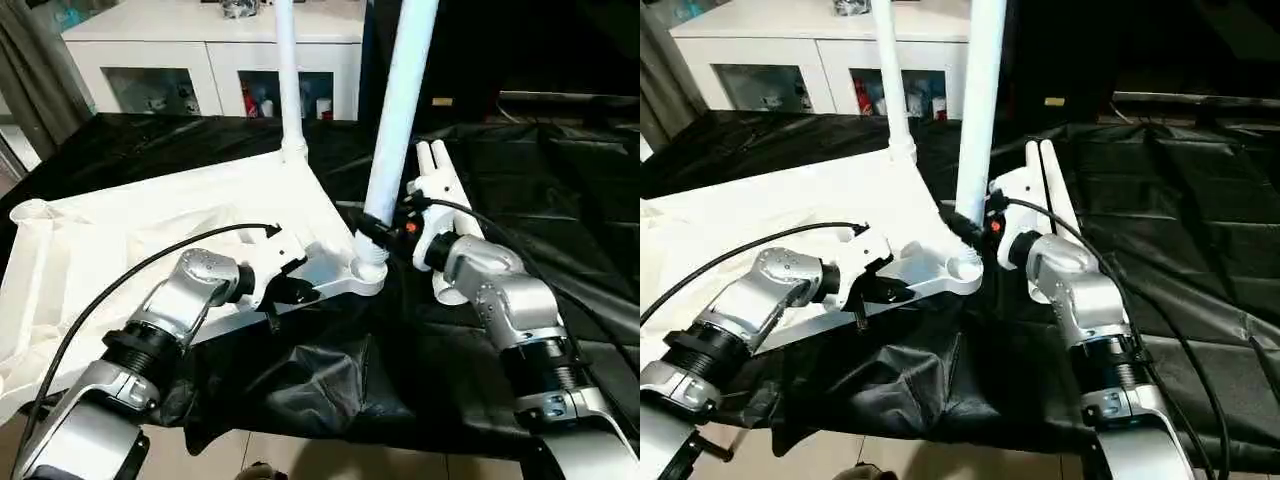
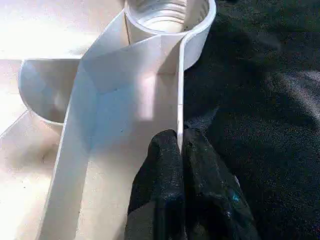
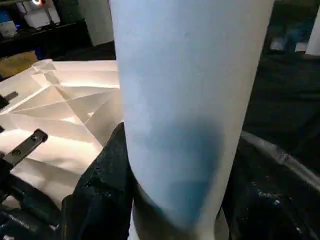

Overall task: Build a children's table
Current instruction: Pick table leg

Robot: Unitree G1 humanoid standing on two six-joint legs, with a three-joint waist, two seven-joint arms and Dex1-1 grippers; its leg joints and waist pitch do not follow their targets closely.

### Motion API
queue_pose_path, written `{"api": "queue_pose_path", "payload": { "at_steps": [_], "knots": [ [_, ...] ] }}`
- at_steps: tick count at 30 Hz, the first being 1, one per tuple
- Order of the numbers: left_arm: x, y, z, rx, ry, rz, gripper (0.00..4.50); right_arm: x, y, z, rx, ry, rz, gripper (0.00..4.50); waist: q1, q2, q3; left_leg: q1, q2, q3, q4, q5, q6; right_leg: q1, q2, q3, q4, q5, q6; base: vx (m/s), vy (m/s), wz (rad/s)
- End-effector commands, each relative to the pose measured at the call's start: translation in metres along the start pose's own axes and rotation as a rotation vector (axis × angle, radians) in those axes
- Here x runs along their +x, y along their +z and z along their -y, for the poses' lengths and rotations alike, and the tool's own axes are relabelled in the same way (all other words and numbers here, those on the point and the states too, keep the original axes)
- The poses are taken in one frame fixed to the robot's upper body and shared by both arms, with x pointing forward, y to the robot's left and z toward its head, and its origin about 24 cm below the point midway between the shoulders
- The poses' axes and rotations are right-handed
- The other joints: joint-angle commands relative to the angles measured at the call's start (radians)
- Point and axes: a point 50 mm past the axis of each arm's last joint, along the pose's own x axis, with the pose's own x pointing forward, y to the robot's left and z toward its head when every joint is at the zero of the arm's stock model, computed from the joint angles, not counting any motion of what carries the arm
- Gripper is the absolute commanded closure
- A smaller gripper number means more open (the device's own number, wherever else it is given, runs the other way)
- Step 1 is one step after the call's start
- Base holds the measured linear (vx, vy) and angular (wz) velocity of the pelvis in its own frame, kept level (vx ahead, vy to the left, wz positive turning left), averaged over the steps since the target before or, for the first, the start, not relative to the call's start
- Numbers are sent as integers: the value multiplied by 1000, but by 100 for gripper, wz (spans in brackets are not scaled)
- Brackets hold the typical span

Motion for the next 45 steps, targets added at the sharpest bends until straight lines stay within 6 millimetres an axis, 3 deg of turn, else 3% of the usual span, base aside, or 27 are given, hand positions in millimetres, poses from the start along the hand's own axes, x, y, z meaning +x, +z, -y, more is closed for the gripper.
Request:
{"api": "queue_pose_path", "payload": {
  "at_steps": [1, 5, 7, 10, 11, 17, 20, 30, 33, 39, 40, 41, 42, 43, 45],
  "knots": [
    [-2, -5, -3, -7, 10, -18, 450, 3, 2, -4, -16, 46, -34, 259, 0, -7, -79, 23, 25, -13, -64, -202, 6, 52, -69, 54, -87, -133, -181, 0, 0, 0],
    [-2, -5, -3, -11, 7, -7, 450, 4, -4, -6, -12, 76, -79, 259, 0, -8, -78, 24, 25, -12, -65, -208, 8, 52, -71, 53, -89, -146, -182, 0, 0, 0],
    [-3, -4, -4, -6, 8, 6, 450, 6, -10, -8, -11, 98, -119, 259, -1, -16, -77, 23, 26, -12, -66, -210, 6, 52, -71, 54, -90, -165, -178, 0, 0, 0],
    [-3, -4, -4, -9, 11, 16, 450, 7, -14, -8, -24, 98, -141, 259, 1, -13, -78, 23, 27, -12, -65, -203, 7, 50, -72, 54, -88, -156, -178, 0, 0, 0],
    [-3, -4, -4, -8, 10, 16, 450, 8, -15, -8, -27, 97, -150, 259, 0, -18, -77, 23, 26, -11, -66, -205, 7, 50, -73, 55, -90, -163, -179, 0, 0, 0],
    [-4, -4, -3, -3, -2, 22, 450, 15, -16, -5, -40, 80, -165, 259, -2, -15, -76, 24, 27, -12, -66, -215, 2, 48, -74, 55, -91, -185, -178, 0, 0, 0],
    [-4, -4, -3, -1, -5, 21, 450, 18, -17, -6, -11, 93, -171, 259, -2, -15, -78, 23, 27, -12, -66, -206, 4, 50, -72, 55, -86, -150, -187, 0, 0, 0],
    [-5, -3, -5, 4, -3, 14, 450, 17, -34, -2, 90, 96, -213, 259, -4, -12, -77, 26, 29, -13, -69, -241, -3, 50, -74, 54, -89, -170, -190, 0, 0, 0],
    [-4, -3, -6, -2, 9, 20, 450, 12, -36, 6, 165, 48, -132, 259, -5, -6, -78, 29, 30, -13, -69, -252, -6, 48, -74, 55, -89, -163, -196, 0, 0, 0],
    [-3, -1, -8, -7, 26, 28, 450, -2, -56, 12, 244, 6, -75, 259, -3, -10, -77, 28, 29, -13, -70, -261, 1, 49, -75, 54, -93, -176, -198, 0, 0, 0],
    [-3, -1, -8, -7, 30, 30, 450, -4, -59, 11, 252, 4, -70, 259, 0, 6, -77, 29, 30, -15, -70, -268, -1, 48, -76, 53, -92, -186, -198, 0, 0, 0],
    [-4, 0, -9, -8, 35, 32, 450, -6, -63, 11, 262, -1, -63, 259, -3, -3, -77, 28, 31, -14, -72, -274, 0, 48, -73, 53, -94, -179, -195, 0, 0, 0],
    [-4, 0, -9, -9, 39, 34, 450, -8, -65, 11, 269, -6, -58, 259, -2, -3, -77, 30, 30, -14, -72, -274, 1, 48, -73, 53, -95, -175, -195, 0, 0, 0],
    [-4, 0, -10, -10, 47, 37, 450, -11, -70, 11, 282, -22, -40, 259, 1, 6, -79, 28, 31, -16, -72, -273, 0, 48, -75, 53, -92, -166, -198, 0, 0, 0],
    [-3, 1, -11, -11, 53, 38, 450, -14, -76, 11, 285, -46, -25, 259, -1, -1, -79, 29, 30, -14, -72, -273, 5, 48, -74, 53, -94, -152, -202, 0, 0, 0]
  ]
}}
